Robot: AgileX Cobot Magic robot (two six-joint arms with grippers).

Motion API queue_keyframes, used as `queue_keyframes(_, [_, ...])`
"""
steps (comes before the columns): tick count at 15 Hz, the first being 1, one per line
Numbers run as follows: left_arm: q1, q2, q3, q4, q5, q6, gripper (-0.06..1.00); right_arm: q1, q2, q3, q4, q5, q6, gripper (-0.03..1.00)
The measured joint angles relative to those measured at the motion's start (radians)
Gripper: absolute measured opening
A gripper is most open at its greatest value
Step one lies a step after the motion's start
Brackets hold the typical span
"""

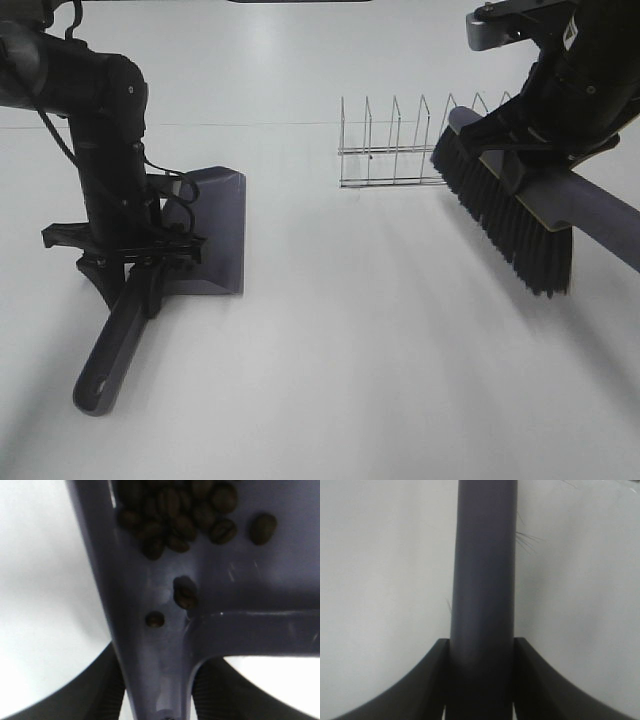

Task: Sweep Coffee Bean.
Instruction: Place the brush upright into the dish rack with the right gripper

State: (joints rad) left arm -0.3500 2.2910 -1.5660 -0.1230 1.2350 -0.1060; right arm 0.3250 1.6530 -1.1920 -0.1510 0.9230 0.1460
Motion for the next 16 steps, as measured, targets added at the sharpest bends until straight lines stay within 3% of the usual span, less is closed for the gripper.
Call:
queue_keyframes(4, [0.000,-0.003,0.000,-0.001,-0.028,0.001,0.36,-0.005,0.026,0.005,-0.146,0.008,0.152,0.31])
queue_keyframes(9, [0.000,-0.005,0.000,-0.002,-0.046,0.001,0.36,-0.155,0.096,0.005,-0.042,0.004,0.103,0.31])
queue_keyframes(16, [0.000,-0.006,0.000,-0.002,-0.048,0.001,0.36,-0.174,0.257,-0.106,-0.008,-0.032,0.064,0.31])
